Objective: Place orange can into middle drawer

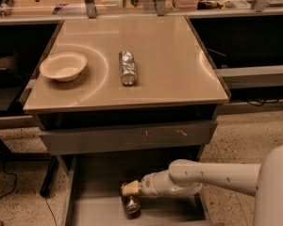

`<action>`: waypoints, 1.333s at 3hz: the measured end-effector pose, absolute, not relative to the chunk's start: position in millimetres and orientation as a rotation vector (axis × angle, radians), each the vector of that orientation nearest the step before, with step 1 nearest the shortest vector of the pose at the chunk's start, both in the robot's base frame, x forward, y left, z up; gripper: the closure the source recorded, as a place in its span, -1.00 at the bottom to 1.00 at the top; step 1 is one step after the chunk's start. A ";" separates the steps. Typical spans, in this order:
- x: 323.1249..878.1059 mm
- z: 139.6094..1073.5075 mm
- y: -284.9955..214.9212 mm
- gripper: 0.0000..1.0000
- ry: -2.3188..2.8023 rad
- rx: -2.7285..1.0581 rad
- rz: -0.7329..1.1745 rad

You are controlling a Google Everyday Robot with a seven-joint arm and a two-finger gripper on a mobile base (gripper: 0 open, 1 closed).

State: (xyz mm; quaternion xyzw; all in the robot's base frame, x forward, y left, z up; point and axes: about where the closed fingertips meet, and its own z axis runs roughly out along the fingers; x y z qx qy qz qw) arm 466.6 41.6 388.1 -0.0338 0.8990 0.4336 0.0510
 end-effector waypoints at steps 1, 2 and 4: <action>475.4 372.8 39.1 1.00 2.744 -0.064 1.280; 475.6 372.5 39.0 0.65 2.745 -0.063 1.279; 475.6 372.5 39.0 -0.28 2.745 -0.063 1.279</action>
Offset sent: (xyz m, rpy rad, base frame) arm 0.0079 -0.0022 -0.0137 -0.0217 0.0012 -0.0263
